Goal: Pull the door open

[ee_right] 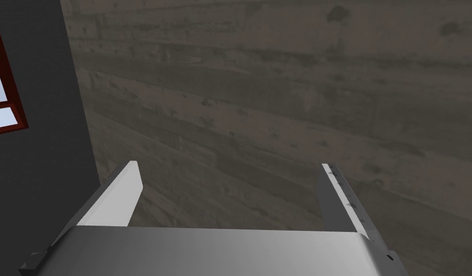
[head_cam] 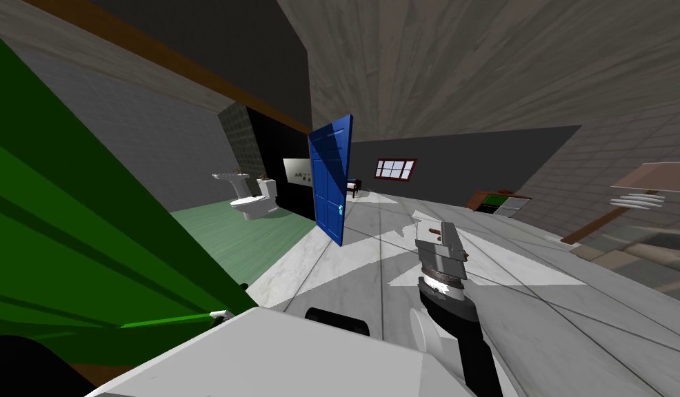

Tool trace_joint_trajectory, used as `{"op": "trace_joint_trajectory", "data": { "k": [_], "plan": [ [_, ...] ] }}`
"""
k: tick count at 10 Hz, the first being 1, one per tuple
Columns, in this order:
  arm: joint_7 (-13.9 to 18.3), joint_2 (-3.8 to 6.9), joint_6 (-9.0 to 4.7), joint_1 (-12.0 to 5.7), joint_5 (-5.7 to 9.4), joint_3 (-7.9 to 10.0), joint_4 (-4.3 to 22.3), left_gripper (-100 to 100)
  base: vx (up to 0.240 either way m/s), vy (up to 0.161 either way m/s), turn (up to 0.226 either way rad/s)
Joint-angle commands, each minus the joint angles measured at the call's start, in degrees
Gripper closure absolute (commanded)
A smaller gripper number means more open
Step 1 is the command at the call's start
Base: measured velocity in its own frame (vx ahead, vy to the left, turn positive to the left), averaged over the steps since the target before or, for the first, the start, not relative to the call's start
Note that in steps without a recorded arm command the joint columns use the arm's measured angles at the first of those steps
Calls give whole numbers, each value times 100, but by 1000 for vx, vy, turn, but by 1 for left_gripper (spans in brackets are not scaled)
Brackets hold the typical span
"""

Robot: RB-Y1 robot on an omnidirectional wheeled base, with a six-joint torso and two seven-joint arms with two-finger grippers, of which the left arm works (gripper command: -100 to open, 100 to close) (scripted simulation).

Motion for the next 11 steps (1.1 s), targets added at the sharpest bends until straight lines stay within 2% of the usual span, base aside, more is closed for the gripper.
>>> {"op": "trace_joint_trajectory", "data": {
  "k": [1,2,7,8,9,10,11],
  "plan": [
    [-94,-93,-196,116,-137,78,51,-100,-12,29,281],
    [-159,-159,-355,197,-232,133,87,-100,-32,76,281],
    [-324,-333,-845,400,-471,270,176,-100,-40,57,121],
    [-368,-384,-1013,455,-536,307,201,-100,-83,58,161],
    [-382,-401,-1070,472,-556,319,208,-100,-97,66,80],
    [-337,-412,-974,463,-538,305,137,-100,-40,27,3],
    [-333,-366,-821,452,-520,305,149,-100,83,-23,-39]
  ]
}}
